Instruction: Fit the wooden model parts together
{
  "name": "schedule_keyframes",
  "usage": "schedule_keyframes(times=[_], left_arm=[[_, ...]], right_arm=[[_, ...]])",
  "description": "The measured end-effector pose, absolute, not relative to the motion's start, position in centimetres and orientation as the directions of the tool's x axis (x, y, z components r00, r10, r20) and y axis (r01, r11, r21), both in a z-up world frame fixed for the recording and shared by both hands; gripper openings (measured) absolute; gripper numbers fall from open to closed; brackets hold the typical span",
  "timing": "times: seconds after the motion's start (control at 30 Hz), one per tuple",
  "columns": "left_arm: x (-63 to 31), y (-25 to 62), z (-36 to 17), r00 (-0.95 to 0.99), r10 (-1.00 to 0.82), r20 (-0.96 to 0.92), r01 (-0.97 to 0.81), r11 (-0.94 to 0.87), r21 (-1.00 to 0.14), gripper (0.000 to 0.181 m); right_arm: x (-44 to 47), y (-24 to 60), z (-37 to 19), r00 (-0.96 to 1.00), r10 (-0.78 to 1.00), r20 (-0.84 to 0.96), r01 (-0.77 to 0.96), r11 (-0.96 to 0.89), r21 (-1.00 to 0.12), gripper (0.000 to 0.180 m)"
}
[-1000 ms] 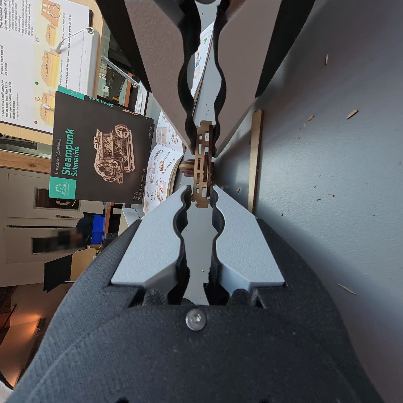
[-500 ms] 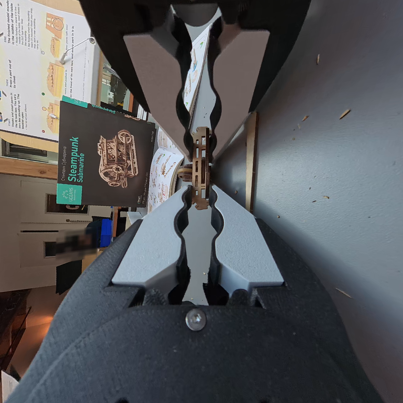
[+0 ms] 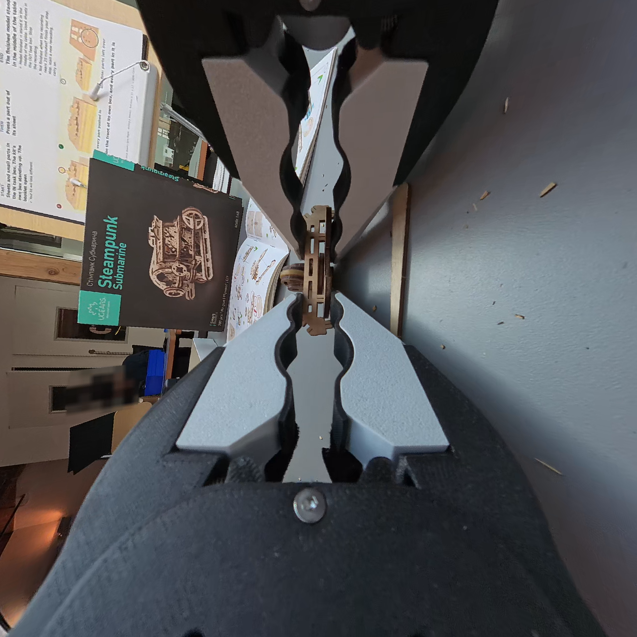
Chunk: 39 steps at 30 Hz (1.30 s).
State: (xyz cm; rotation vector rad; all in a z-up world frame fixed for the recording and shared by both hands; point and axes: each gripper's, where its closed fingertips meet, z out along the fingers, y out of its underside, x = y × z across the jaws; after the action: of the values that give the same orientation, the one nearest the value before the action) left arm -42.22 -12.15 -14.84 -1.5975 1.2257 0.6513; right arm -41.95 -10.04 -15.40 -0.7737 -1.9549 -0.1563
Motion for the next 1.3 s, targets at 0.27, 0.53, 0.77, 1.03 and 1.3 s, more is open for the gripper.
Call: schedule_keyframes(times=[0.27, 0.53, 0.77, 1.03, 1.3], left_arm=[[-42.0, -11.86, -14.92, 0.345, -0.422, -0.838, -0.927, -0.015, -0.374, 0.013], [-41.84, -12.13, -14.9, 0.312, -0.413, -0.855, -0.938, 0.006, -0.345, 0.013], [-41.83, -12.13, -14.89, 0.306, -0.41, -0.859, -0.941, 0.007, -0.339, 0.012], [-42.01, -11.96, -14.85, 0.338, -0.419, -0.843, -0.929, -0.004, -0.37, 0.013], [-42.06, -11.93, -14.79, 0.33, -0.419, -0.846, -0.931, 0.003, -0.364, 0.013]], right_arm=[[-42.28, -10.62, -15.43, -0.297, 0.527, 0.797, 0.566, 0.769, -0.298, 0.016], [-42.18, -10.91, -15.37, -0.308, 0.503, 0.808, 0.559, 0.783, -0.274, 0.013], [-42.18, -10.92, -15.33, -0.291, 0.505, 0.813, 0.559, 0.779, -0.284, 0.014], [-42.51, -11.02, -15.15, -0.308, 0.453, 0.837, 0.525, 0.814, -0.247, 0.015], [-42.63, -11.02, -15.09, -0.309, 0.466, 0.829, 0.537, 0.805, -0.252, 0.013]])
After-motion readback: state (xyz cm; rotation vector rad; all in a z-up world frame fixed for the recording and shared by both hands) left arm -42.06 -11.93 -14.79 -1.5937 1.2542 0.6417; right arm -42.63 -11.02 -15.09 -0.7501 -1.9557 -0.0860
